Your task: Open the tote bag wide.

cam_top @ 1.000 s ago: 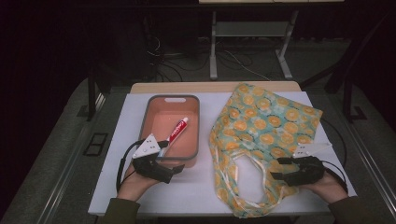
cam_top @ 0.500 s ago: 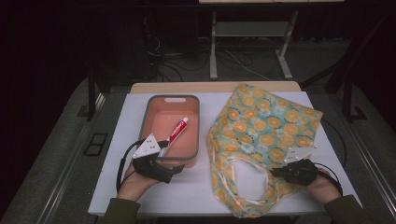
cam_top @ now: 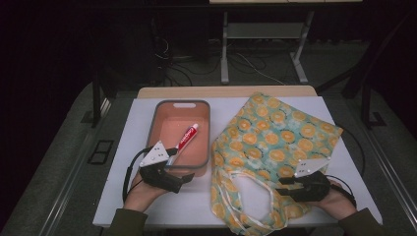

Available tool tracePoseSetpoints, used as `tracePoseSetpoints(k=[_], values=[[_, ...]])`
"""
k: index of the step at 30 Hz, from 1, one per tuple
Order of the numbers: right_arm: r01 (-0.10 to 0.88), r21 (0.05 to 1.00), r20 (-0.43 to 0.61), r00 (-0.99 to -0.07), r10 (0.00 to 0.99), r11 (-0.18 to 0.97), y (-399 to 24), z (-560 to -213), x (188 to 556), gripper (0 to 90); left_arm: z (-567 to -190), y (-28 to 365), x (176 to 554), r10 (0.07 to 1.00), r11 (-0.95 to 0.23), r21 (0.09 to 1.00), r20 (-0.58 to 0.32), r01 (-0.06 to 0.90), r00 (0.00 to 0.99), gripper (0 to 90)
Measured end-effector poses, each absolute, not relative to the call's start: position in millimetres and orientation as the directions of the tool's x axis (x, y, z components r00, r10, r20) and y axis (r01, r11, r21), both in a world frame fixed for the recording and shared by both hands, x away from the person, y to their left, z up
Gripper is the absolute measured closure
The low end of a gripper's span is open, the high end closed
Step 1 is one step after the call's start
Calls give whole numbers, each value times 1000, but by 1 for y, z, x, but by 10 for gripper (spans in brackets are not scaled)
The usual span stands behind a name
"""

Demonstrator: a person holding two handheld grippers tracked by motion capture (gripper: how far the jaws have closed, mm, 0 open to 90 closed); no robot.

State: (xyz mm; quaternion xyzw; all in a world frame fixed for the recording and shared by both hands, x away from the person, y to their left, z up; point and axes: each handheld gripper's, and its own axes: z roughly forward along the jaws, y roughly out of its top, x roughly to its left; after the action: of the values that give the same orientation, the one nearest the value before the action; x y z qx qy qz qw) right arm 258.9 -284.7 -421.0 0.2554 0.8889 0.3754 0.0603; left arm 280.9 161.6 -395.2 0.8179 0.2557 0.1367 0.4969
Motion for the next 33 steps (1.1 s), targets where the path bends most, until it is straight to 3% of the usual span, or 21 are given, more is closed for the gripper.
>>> tracePoseSetpoints(k=[6, 14, 24, 28, 33], values=[[350, 734, 101, -903, 417, 581, -257, -414, 246, 355, -395, 161, 281, 555, -378, 882, -28, 282, 831, 0], [296, 733, 143, -947, 287, 613, -212, -418, 226, 324, -395, 161, 281, 555, -379, 882, -28, 282, 832, 0], [253, 671, 137, -966, 219, 697, -181, -436, 215, 326, -395, 161, 281, 556, -377, 882, -27, 281, 830, 0], [239, 643, 118, -970, 213, 728, -178, -443, 215, 410, -395, 161, 281, 557, -376, 882, -28, 282, 830, 0], [214, 646, 84, -974, 210, 733, -180, -443, 215, 647, -395, 161, 281, 557, -374, 883, -29, 283, 830, 0]])
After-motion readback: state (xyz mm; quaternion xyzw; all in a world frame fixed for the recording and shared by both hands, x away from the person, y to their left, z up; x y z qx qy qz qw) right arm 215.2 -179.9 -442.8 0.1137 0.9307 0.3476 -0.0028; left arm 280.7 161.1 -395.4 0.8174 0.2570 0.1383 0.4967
